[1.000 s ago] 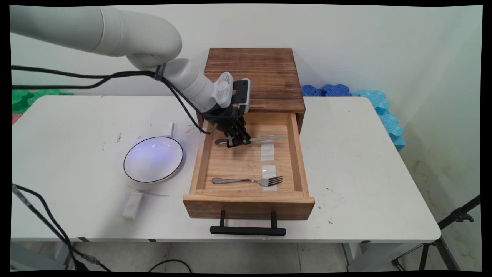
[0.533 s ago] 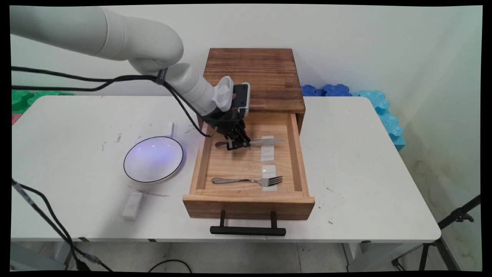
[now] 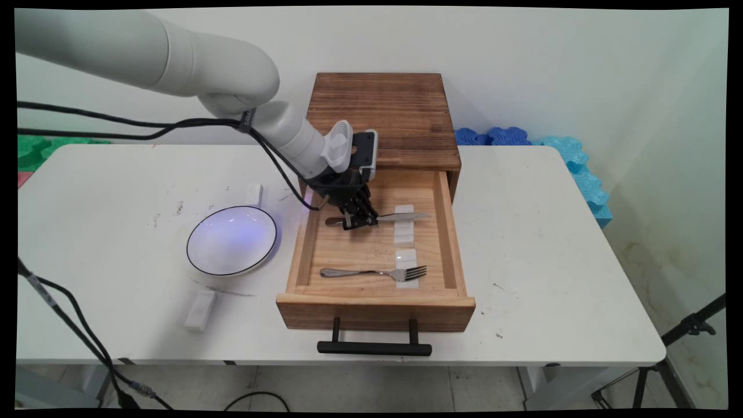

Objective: Place the picked object into the drawer

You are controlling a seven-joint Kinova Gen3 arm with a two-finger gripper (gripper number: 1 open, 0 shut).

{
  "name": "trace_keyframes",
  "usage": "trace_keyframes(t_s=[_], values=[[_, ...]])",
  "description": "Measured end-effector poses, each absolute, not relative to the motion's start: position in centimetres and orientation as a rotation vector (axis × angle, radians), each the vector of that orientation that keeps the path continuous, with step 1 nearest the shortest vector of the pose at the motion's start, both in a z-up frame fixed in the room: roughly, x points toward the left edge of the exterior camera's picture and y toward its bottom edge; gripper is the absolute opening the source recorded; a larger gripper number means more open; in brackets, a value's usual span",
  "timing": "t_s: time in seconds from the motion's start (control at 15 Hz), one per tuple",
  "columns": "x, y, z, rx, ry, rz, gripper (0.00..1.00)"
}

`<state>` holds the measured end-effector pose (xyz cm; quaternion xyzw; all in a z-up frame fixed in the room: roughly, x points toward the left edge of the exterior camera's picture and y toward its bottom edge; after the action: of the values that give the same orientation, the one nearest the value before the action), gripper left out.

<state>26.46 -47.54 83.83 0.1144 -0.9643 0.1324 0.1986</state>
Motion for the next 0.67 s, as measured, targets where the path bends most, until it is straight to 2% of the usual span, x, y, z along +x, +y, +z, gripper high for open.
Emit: trace_keyframes(t_s=[0.6, 0.67], values=[[26.22, -47.81, 82.90, 0.315, -2.692, 0.362, 0.00], [26.19, -47.84, 82.82, 0.315, -2.690, 0.362, 1.00]])
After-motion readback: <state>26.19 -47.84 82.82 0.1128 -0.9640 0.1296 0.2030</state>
